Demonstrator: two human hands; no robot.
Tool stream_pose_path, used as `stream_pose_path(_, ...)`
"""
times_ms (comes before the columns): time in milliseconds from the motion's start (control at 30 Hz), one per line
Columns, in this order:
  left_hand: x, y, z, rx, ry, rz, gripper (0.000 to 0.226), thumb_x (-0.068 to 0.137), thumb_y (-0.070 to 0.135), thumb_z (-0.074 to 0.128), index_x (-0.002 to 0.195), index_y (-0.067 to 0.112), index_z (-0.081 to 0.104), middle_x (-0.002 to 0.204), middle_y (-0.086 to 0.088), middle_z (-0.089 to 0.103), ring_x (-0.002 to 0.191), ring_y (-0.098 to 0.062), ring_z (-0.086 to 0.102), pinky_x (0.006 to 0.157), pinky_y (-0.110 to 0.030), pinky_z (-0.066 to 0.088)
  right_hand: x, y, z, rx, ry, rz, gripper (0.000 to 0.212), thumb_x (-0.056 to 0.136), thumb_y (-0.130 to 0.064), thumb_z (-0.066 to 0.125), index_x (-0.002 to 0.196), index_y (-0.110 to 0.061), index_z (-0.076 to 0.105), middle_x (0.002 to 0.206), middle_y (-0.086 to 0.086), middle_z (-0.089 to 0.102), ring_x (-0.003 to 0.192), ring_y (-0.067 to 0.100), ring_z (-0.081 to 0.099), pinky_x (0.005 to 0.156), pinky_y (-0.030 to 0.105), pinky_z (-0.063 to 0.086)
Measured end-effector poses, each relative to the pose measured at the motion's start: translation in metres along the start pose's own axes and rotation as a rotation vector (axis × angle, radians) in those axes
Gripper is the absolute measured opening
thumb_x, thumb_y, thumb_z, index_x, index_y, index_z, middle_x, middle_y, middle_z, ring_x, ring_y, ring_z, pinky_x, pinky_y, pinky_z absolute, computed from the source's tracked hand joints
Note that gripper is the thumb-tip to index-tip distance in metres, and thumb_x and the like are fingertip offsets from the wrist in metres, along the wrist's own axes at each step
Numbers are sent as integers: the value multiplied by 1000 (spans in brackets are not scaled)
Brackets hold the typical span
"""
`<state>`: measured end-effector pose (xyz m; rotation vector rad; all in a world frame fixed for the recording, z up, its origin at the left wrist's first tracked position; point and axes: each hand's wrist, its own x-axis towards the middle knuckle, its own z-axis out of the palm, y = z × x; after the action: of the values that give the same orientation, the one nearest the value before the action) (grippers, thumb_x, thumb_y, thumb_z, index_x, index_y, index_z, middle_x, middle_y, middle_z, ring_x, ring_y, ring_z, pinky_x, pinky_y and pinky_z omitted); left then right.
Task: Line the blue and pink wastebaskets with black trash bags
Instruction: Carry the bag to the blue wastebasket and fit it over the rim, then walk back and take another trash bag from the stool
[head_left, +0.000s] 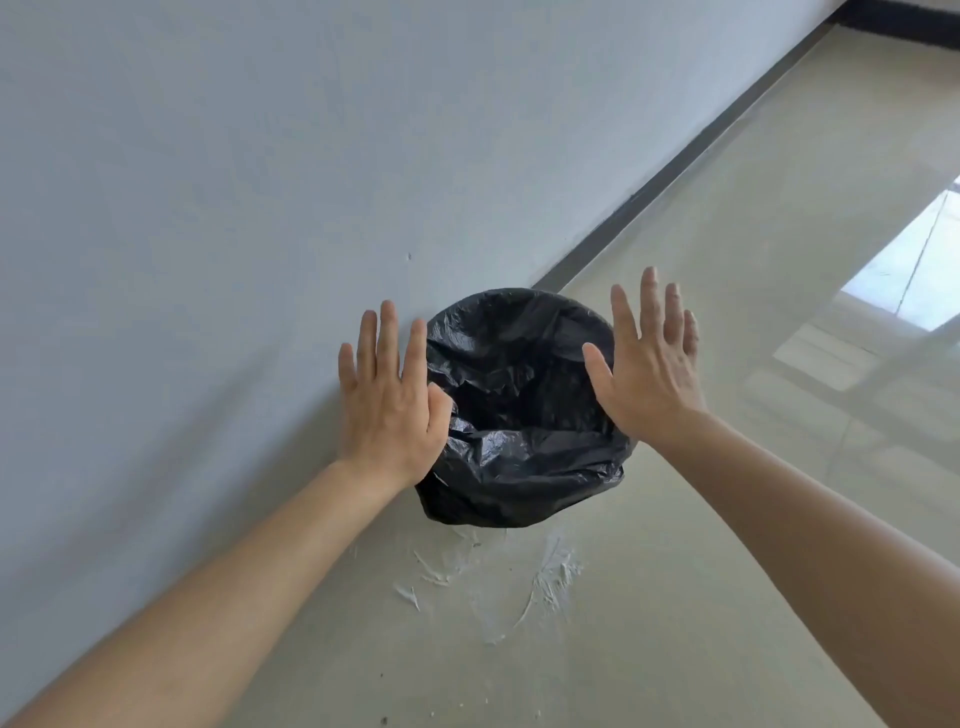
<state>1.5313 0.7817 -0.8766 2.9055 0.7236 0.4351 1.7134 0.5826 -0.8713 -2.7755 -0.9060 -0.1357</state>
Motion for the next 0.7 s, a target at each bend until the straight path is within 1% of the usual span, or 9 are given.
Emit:
stream_pose_path(100,19,12,-76,64,43,85,68,91,35,25,153,12,9,161,-18,-3,148,-34,-6,117,-59,6,9,-20,-71,-62,47,-165,73,96,-50,40,156,-19,10,163,14,-7,149,36,-6,120,52,1)
stream_pose_path(200,54,31,-179,74,120,137,70,92,35,23,154,12,2,161,-17,-8,148,-33,-10,117,-59,3,31,-45,-171,-44,98,-191,76,96,-50,43,156,-20,8,163,14,-10,149,36,-7,120,52,1)
stream_pose_path(267,81,46,-254,71,194,169,70,92,32,27,154,10,3,161,-18,-7,148,-33,-9,117,-60,3,48,-64,-246,-28,160,-199,76,97,-49,42,156,-19,5,162,15,-13,149,36,-8,120,52,0)
stream_pose_path(400,137,81,-443,95,329,215,70,92,28,35,153,7,7,161,-21,-3,148,-36,-5,115,-62,6,82,-107,-441,-12,309,-257,74,99,-47,40,157,-18,5,162,16,-12,149,36,-7,120,52,2)
stream_pose_path(467,160,101,-539,126,384,212,69,94,30,34,153,7,9,160,-22,0,148,-36,-3,115,-63,7,94,-126,-538,-26,388,-298,73,99,-47,41,157,-17,7,162,18,-9,149,37,-4,120,52,3)
stream_pose_path(567,184,128,-680,154,432,173,61,97,36,28,153,13,17,160,-23,5,148,-38,0,115,-62,7,104,-156,-674,-12,492,-329,72,99,-48,39,156,-17,9,162,19,-5,149,39,0,120,52,5)
stream_pose_path(633,192,137,-750,155,447,117,59,98,39,27,152,15,21,160,-23,7,148,-38,2,115,-62,7,110,-172,-741,17,550,-337,71,100,-49,38,156,-16,10,162,20,-2,149,39,2,120,52,7)
stream_pose_path(700,190,140,-809,173,442,84,59,99,41,26,152,15,20,160,-22,7,148,-39,2,115,-62,7,108,-187,-793,44,586,-357,70,100,-49,37,156,-16,11,162,21,0,148,40,3,119,52,8)
